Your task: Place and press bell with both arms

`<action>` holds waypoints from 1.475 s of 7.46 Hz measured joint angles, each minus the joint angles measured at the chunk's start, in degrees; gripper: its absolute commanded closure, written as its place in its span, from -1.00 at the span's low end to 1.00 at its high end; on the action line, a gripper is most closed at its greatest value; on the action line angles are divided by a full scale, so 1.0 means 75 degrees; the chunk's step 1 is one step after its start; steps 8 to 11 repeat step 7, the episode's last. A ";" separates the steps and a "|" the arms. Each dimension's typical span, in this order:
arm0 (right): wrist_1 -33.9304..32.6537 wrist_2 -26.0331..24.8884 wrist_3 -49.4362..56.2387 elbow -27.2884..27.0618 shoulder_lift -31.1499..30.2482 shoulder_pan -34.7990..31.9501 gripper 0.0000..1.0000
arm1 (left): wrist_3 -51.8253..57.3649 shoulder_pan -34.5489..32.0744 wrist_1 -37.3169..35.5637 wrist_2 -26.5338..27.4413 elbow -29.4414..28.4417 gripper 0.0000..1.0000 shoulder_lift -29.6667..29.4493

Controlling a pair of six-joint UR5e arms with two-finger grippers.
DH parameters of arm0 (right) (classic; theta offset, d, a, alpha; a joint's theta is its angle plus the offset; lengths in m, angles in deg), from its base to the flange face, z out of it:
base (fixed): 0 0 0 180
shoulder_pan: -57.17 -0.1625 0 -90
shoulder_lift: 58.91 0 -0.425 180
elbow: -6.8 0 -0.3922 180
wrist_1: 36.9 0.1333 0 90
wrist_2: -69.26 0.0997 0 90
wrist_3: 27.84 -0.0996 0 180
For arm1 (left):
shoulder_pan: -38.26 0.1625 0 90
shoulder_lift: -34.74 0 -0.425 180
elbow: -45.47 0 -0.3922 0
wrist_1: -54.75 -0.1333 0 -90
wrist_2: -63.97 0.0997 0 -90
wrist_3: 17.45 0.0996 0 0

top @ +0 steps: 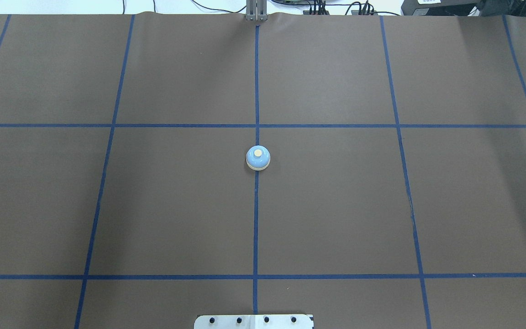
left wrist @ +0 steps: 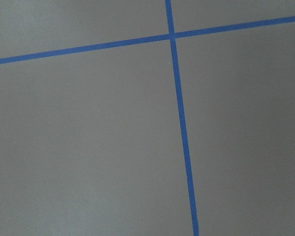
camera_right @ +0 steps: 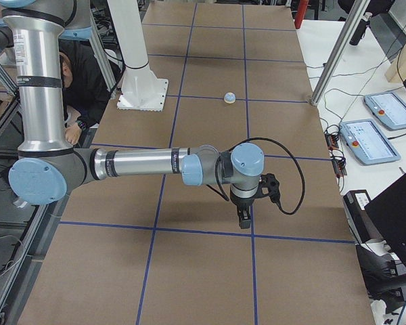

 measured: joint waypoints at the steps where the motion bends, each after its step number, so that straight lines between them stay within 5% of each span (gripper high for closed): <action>1: 0.0000 0.0000 0.0000 0.0004 0.0000 0.0000 -1.00 | 0.0000 -0.0001 0.0000 -0.0002 0.0004 -1.00 0.0000; 11: 0.0000 0.0022 -0.0004 -0.0002 -0.0020 0.0035 -1.00 | 0.0012 0.0009 -0.0002 -0.0069 -0.0014 -1.00 0.0087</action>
